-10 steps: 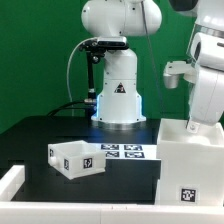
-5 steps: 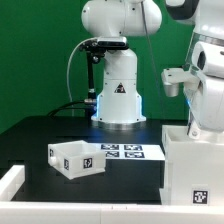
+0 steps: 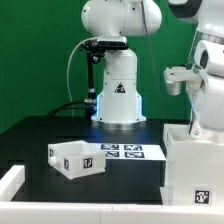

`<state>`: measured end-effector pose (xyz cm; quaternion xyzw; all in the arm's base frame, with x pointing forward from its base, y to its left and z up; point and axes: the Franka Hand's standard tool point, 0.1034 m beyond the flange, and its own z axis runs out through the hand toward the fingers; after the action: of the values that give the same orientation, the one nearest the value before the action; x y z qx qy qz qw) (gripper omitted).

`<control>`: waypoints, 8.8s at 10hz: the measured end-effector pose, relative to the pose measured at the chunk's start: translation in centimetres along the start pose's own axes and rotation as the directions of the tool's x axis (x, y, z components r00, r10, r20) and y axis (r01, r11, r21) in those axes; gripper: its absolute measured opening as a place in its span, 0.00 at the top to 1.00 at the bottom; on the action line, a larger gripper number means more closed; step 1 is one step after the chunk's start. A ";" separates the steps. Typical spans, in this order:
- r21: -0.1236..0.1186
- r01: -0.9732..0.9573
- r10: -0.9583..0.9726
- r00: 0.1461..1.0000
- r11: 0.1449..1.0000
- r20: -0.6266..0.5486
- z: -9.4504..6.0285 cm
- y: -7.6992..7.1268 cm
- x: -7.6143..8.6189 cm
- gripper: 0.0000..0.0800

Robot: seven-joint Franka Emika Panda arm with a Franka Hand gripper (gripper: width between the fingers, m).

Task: Assemble drawer

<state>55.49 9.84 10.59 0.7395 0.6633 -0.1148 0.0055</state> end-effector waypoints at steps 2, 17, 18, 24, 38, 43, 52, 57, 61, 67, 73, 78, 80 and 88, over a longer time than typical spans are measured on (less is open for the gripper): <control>0.000 -0.010 0.010 1.000 1.000 0.003 0.0 0.1 -0.2 0.95; -0.141 0.171 -0.177 0.984 0.975 -0.028 -4.2 0.3 -1.1 0.19; -0.151 0.156 -0.162 0.986 0.976 -0.027 -5.2 -0.1 -2.3 0.19; -0.083 0.300 -0.301 0.953 0.950 -0.005 -3.6 -0.9 -9.3 0.19; 0.106 0.444 -0.435 0.895 0.890 -0.097 4.9 -5.6 -21.2 0.19; -0.045 0.569 -0.571 0.817 0.821 -0.079 7.5 -7.4 -22.7 0.19; 0.017 0.642 -0.630 0.756 0.766 -0.180 14.9 -10.6 -23.9 0.19; 0.017 0.642 -0.629 0.756 0.767 -0.180 14.9 -10.6 -24.0 0.71; 0.011 0.640 -0.629 0.758 0.768 -0.174 14.6 -10.4 -24.1 0.92; 0.139 0.343 -0.313 0.929 0.929 -0.195 12.0 -7.9 -18.0 0.92; 0.170 0.340 -0.305 0.931 0.925 -0.201 11.2 -5.4 -17.7 0.92; 0.173 0.138 -0.085 0.956 0.975 -0.280 10.7 -5.5 -17.6 0.94; 0.172 0.134 -0.082 0.957 0.976 -0.279 10.8 -5.3 -17.4 0.94; -0.002 0.114 -0.105 0.913 0.994 -0.395 10.9 -5.7 -19.1 0.95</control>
Offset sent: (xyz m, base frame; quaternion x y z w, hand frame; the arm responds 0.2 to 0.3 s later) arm 0.0000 0.0000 0.0000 0.0000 0.0000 0.0000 1.0000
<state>46.31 -9.91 4.23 0.7091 0.6899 0.0295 -0.1425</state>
